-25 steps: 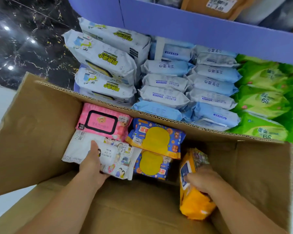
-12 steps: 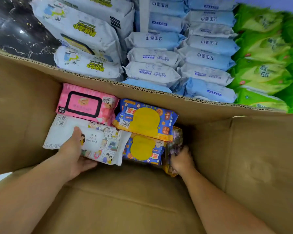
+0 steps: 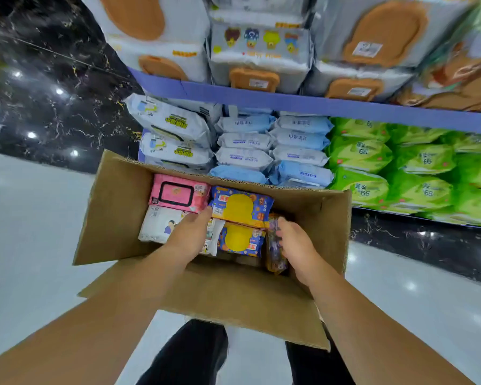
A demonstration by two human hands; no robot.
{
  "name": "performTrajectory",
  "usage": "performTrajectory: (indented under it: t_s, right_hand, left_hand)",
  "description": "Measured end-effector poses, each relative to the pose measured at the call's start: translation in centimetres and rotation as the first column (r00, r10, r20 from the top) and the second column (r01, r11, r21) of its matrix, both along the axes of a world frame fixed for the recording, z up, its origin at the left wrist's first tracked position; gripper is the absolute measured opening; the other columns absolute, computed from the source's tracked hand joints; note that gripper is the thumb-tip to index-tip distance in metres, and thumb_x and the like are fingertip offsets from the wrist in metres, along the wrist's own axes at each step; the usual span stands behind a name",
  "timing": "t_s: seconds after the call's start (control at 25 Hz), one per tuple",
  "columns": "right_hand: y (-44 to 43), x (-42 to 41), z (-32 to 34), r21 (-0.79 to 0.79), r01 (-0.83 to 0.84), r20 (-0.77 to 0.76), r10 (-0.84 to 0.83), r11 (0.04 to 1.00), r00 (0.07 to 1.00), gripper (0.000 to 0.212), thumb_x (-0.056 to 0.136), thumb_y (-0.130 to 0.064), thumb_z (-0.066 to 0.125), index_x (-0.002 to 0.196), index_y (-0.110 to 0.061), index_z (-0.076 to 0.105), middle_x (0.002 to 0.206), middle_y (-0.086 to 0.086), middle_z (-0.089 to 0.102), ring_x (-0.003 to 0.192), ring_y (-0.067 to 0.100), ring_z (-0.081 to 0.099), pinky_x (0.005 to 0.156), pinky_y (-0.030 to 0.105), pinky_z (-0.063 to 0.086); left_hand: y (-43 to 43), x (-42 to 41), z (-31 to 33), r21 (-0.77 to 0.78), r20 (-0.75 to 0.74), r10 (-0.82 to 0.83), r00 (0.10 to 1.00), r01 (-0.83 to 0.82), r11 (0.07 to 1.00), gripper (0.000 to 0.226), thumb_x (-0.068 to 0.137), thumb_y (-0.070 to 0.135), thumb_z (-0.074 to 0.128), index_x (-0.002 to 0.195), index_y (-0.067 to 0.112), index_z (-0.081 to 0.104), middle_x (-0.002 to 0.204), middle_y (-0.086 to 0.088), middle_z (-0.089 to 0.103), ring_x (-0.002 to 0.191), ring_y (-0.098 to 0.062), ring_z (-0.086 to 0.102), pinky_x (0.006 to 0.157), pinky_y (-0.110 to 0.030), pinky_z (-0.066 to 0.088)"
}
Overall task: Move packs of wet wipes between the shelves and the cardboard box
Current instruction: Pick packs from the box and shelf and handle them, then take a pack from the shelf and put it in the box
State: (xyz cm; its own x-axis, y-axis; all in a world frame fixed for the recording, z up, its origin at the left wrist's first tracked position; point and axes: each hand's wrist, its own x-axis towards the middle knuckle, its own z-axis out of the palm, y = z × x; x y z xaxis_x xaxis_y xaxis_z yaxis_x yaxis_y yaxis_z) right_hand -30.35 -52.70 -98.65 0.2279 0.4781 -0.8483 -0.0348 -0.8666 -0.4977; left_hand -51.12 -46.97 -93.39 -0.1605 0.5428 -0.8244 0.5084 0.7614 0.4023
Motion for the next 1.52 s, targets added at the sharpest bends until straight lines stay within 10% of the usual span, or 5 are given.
performTrajectory:
  t_s: [0.28,0.48,0.76,1.32,1.52]
  right_hand:
    - [-0.9,1.1,21.0,0.165,0.100,-0.002,-0.101,0.981,0.995,0.023,0.106,-0.045,0.037,0.109,-0.029,0.053,0.115,-0.002,0.065,0.096,0.011,0.058,0.095,0.034,0.042]
    - [-2.0,2.4,33.7,0.312,0.177,0.078,-0.211,0.934,0.974,0.056,0.103,-0.052,0.034,0.148,-0.020,0.042,0.151,0.002,0.046,0.137,0.023,0.044,0.118,0.047,0.032]
    - [-5.2,9.0,46.4,0.480,0.325,0.091,-0.414,0.815,0.906,0.061,0.101,-0.058,0.036,0.152,-0.026,0.038,0.157,-0.003,0.041,0.143,0.023,0.040,0.119,0.051,0.032]
    - [-19.0,50.3,64.2,0.782,0.236,0.236,-0.624,0.577,0.745,0.066,0.081,-0.077,0.042,0.135,-0.039,0.051,0.143,-0.011,0.053,0.133,0.014,0.050,0.114,0.049,0.038]
    - [-19.6,62.0,68.8,0.827,0.141,0.258,-0.591,0.544,0.764,0.037,0.083,-0.075,0.046,0.113,-0.054,0.051,0.138,-0.013,0.055,0.130,0.013,0.051,0.112,0.045,0.041]
  left_hand:
    - [0.9,2.6,17.6,0.185,0.269,-0.058,0.961,0.008,0.983,0.093,0.073,0.093,0.037,0.148,0.039,0.046,0.156,0.010,0.044,0.142,-0.018,0.042,0.118,-0.051,0.030]
    - [2.1,5.7,32.5,0.347,0.379,-0.250,0.891,0.113,0.931,0.059,0.103,0.060,0.036,0.152,0.027,0.040,0.159,0.004,0.040,0.146,-0.022,0.037,0.111,-0.043,0.034]
    - [2.4,14.7,47.6,0.585,0.388,-0.508,0.769,0.221,0.781,0.063,0.100,0.066,0.038,0.152,0.032,0.039,0.159,0.009,0.038,0.146,-0.019,0.038,0.118,-0.049,0.032]
    - [-9.0,57.6,63.2,0.850,0.316,-0.821,0.476,0.242,0.468,0.050,0.104,0.048,0.045,0.150,0.028,0.041,0.140,0.016,0.046,0.125,-0.006,0.045,0.097,-0.027,0.034]
    - [-8.2,67.4,66.0,0.894,0.267,-0.859,0.436,0.220,0.389,0.056,0.102,0.051,0.046,0.153,0.030,0.036,0.151,0.018,0.042,0.136,-0.003,0.041,0.105,-0.027,0.032]
